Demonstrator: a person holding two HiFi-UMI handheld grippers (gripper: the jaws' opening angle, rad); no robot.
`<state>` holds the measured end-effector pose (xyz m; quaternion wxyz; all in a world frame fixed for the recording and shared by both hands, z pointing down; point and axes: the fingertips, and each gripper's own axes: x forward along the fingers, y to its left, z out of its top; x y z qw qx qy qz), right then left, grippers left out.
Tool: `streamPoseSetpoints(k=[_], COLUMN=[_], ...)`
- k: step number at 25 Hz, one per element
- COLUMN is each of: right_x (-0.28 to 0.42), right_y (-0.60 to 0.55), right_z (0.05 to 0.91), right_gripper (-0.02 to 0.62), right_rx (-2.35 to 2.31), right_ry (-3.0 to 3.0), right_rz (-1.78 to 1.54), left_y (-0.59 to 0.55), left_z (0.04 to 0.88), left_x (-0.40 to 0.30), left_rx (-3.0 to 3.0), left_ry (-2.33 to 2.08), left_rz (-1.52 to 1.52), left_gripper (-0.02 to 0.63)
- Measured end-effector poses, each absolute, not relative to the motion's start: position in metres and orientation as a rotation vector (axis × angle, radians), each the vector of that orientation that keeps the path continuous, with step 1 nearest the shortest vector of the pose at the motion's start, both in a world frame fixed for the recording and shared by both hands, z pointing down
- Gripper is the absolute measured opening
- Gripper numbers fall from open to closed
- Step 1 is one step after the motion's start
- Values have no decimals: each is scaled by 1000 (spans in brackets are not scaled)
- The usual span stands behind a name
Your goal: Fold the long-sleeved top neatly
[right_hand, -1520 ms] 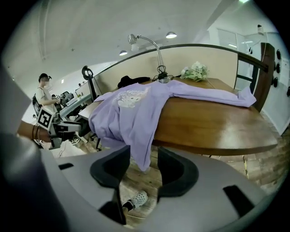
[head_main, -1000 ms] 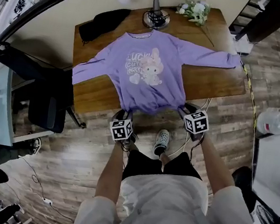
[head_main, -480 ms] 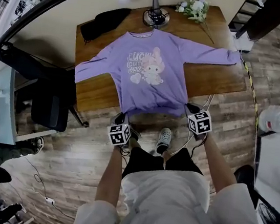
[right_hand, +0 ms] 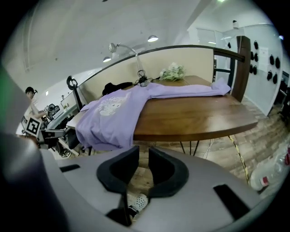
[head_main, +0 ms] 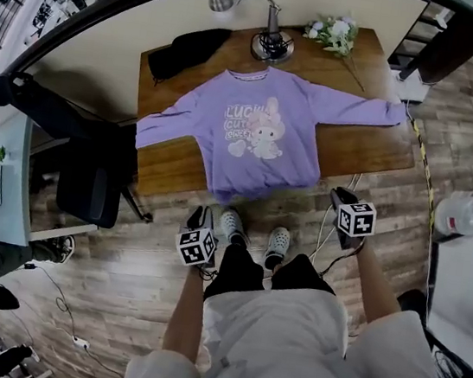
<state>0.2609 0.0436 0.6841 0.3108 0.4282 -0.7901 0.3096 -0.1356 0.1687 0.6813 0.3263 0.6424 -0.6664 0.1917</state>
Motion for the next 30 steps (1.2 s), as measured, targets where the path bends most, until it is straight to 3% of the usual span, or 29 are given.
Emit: streamPoseSetpoints(k=[8, 13, 20, 24, 30], right_x=[349, 390, 441, 465, 482], right_y=[-24, -57, -106, -143, -201], right_z=[645, 615, 611, 621, 640], right_gripper=[80, 81, 86, 127, 239], right_rx=[1595, 1844, 1852, 1830, 1769], right_ry=[-2018, -1992, -2006, -2014, -2066], right_rz=[976, 1057, 1014, 1083, 1248], left_y=[94, 20, -49, -80, -111], left_z=[617, 582, 566, 568, 584], left_x=[-131, -70, 19, 62, 108], left_rx=[1920, 2111, 2193, 2174, 2077], left_ry=[-1711, -1598, -1510, -1520, -1555], left_rz=[468, 426, 425, 437, 462], left_gripper=[83, 83, 83, 83, 83])
